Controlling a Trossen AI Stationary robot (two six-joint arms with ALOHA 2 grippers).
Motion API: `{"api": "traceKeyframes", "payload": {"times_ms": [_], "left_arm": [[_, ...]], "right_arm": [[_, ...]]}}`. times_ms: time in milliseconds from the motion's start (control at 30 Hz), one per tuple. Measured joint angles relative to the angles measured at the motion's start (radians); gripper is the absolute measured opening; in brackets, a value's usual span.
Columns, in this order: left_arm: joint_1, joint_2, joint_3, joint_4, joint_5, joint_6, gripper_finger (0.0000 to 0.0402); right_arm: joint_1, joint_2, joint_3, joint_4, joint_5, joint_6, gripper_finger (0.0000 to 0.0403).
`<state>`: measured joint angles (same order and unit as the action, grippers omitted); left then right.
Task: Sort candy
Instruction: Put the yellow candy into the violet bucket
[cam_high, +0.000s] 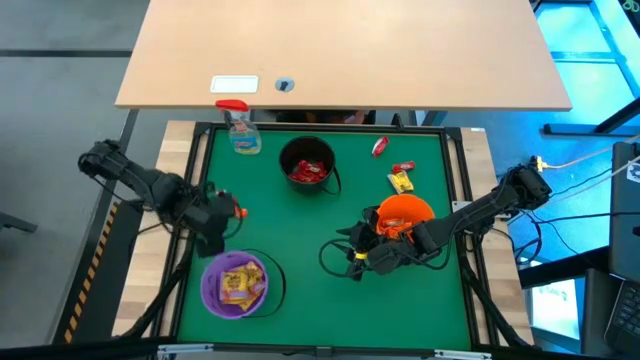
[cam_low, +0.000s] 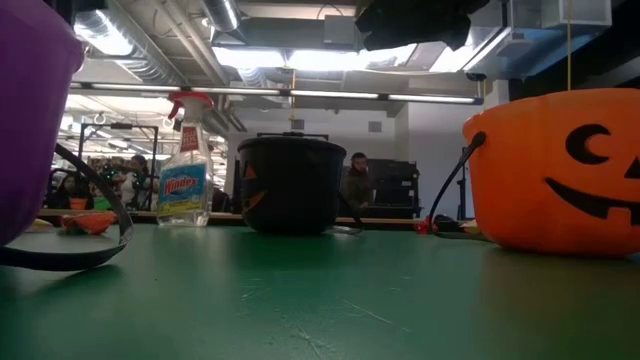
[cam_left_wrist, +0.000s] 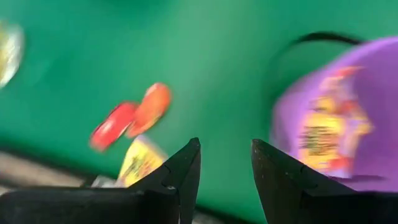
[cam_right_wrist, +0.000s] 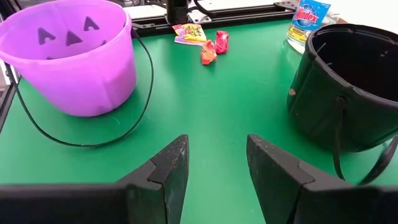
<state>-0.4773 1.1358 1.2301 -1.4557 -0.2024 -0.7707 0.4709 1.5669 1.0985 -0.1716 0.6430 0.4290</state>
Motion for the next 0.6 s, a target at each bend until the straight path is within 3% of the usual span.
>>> {"api": "traceKeyframes", "payload": {"times_ms": [167,600], "left_arm": [[0.116,0.0,-0.016,-0.075,-0.006,-0.054,0.0131],[0.411,0.0,-0.157,-0.061,0.004,0.098,0.0131]], "right_arm": [[0.0,0.0,0.0,0.003,-0.012,0.015,0.0159],[0.0,0.0,0.0,-0.003,-0.018,0.015,0.0159]]}}
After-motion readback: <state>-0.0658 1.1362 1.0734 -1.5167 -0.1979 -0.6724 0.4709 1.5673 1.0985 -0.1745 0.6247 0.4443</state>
